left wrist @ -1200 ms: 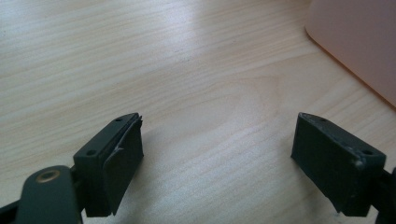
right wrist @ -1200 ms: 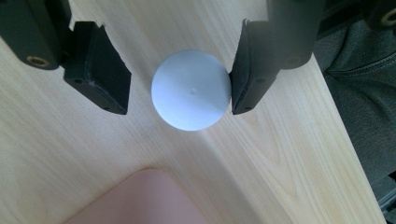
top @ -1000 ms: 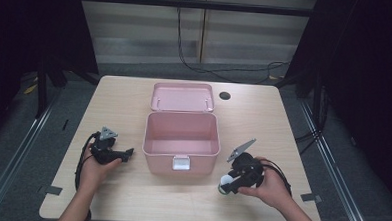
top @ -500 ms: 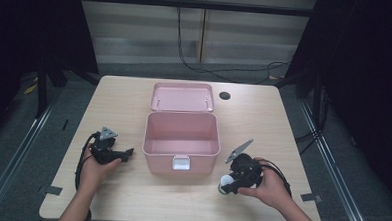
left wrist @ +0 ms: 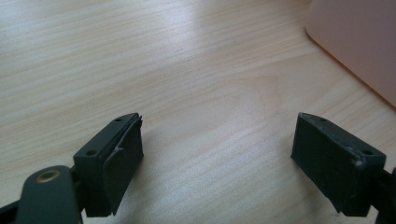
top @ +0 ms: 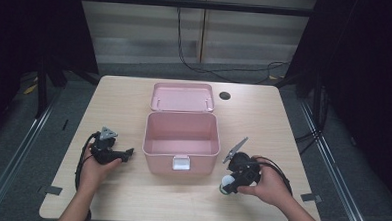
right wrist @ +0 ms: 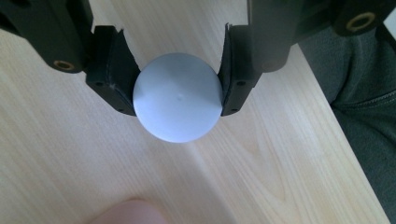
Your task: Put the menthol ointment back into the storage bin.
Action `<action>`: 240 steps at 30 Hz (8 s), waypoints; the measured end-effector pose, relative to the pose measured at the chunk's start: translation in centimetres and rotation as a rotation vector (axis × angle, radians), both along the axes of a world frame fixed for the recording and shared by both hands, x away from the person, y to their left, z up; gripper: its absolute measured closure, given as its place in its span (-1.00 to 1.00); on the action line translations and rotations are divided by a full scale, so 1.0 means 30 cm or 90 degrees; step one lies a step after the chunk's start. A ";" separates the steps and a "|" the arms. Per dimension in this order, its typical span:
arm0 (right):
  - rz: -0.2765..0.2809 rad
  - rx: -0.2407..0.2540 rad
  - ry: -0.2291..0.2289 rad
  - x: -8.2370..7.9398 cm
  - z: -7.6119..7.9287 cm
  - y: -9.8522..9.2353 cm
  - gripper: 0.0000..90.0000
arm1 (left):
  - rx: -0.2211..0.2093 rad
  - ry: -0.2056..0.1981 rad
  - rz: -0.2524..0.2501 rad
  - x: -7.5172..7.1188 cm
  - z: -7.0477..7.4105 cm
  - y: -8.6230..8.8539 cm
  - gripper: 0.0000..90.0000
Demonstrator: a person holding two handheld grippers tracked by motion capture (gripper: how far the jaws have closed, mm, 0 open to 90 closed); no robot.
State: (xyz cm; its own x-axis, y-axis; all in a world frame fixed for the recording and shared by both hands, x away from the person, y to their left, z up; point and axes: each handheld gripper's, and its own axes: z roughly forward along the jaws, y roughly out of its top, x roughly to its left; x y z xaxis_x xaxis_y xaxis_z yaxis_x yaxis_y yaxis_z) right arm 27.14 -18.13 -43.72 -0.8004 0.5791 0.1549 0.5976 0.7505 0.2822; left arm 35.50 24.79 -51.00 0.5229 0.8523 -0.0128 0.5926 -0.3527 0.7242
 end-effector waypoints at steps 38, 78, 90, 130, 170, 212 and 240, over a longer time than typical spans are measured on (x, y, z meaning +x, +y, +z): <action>0.020 -0.044 0.040 0.031 0.093 -0.008 0.13 | 0.000 0.000 0.000 0.000 0.000 0.000 -0.65; -0.011 -0.034 0.031 0.144 0.286 -0.031 0.13 | -0.002 0.000 0.001 0.000 -0.001 -0.001 -0.65; -0.023 -0.027 0.019 0.188 0.353 -0.010 0.13 | -0.002 0.001 -0.002 0.001 0.000 -0.001 -0.66; -0.073 -0.036 0.016 0.318 0.490 0.034 0.13 | -0.001 0.002 -0.003 0.001 0.000 -0.001 -0.66; -0.104 -0.036 0.033 0.430 0.469 0.197 0.12 | -0.001 0.003 -0.003 0.001 0.001 0.000 -0.66; -0.190 -0.040 0.061 0.506 0.333 0.303 0.12 | -0.001 0.002 -0.003 0.001 0.000 -0.001 -0.66; -0.239 -0.036 0.062 0.543 0.270 0.316 0.13 | -0.001 0.002 -0.004 0.001 0.000 -0.001 -0.66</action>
